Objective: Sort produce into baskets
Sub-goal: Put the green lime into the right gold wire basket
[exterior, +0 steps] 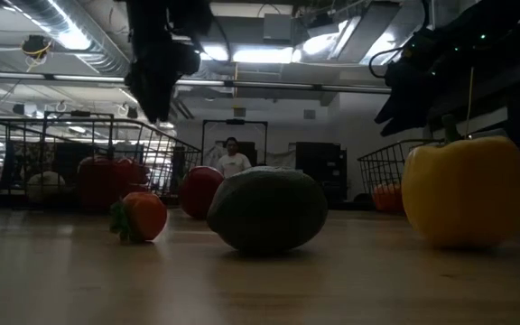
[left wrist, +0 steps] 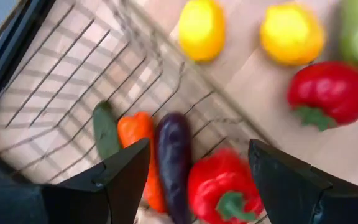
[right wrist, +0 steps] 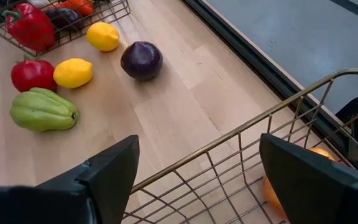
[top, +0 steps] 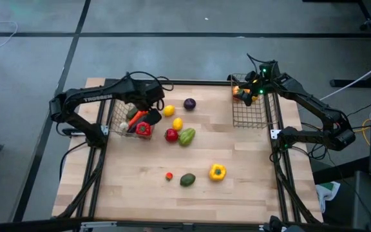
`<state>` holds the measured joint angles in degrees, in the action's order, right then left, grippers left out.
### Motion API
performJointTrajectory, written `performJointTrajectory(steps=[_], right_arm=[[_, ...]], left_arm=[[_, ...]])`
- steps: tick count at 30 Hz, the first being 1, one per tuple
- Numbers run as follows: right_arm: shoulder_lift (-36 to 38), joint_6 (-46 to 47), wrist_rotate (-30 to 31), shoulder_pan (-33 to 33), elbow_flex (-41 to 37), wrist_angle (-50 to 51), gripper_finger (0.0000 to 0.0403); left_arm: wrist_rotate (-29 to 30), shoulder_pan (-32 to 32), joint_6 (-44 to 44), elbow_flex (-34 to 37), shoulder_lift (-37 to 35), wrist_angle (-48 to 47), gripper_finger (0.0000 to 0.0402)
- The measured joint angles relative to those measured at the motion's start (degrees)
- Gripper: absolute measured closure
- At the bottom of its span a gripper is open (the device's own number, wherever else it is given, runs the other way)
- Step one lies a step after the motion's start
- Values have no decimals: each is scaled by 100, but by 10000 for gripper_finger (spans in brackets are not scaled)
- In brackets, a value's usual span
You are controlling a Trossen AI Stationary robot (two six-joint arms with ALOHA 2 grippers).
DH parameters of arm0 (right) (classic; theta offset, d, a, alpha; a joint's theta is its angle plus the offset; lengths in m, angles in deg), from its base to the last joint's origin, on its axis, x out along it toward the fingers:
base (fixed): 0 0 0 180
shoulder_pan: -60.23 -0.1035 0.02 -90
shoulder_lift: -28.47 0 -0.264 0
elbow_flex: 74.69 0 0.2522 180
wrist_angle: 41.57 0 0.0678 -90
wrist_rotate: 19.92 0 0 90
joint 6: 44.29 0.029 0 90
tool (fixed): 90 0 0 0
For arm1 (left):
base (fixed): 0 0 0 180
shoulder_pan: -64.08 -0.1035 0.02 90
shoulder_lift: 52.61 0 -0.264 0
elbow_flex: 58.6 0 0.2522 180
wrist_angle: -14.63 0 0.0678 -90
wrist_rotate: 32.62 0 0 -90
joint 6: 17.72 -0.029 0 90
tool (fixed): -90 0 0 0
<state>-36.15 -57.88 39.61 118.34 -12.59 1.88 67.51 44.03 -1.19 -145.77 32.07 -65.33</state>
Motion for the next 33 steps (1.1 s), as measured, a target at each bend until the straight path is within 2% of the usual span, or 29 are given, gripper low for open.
performJointTrajectory(steps=[4,16,25,33], right_arm=[[0,-24,-146,0,0,4,72],[0,-39,-1092,-106,0,4,72],[0,-40,-1061,-1329,0,0,72],[0,34,-1059,-2626,0,-2,72]], left_arm=[[-91,271,9,0,0,490,135],[-409,1364,22,0,2,2393,135],[-409,2164,8,0,2,3233,135],[-407,2700,125,0,4,3310,135]])
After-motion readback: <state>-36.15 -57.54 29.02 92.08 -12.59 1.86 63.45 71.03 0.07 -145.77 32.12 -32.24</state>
